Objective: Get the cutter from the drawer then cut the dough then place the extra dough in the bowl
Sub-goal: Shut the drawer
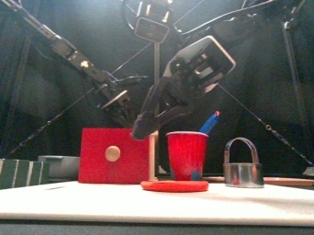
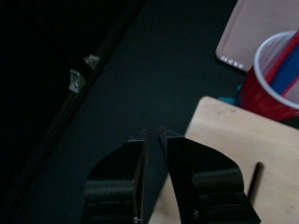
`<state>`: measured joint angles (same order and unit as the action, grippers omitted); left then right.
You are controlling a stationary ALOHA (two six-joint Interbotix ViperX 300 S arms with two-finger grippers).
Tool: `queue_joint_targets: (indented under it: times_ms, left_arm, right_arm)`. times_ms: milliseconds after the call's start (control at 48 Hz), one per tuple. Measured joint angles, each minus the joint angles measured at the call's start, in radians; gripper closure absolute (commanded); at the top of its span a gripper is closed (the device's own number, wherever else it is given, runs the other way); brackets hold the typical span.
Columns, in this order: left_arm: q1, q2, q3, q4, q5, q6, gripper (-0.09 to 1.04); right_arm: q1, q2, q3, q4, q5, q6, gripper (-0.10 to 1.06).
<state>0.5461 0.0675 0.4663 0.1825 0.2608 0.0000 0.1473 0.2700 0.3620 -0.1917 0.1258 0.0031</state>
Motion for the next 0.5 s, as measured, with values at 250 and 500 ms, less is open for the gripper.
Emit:
queue_joint_targets:
  times_ms: [250, 500]
  left_arm:
    - [0.011, 0.034, -0.009, 0.003, -0.015, 0.009, 0.33]
    - [0.009, 0.035, 0.008, -0.018, -0.043, 0.009, 0.33]
  right_arm:
    - [-0.04, 0.075, -0.087, -0.055, 0.006, 0.002, 0.75]
    - [-0.158, 0.095, -0.097, -0.089, 0.005, 0.0, 0.75]
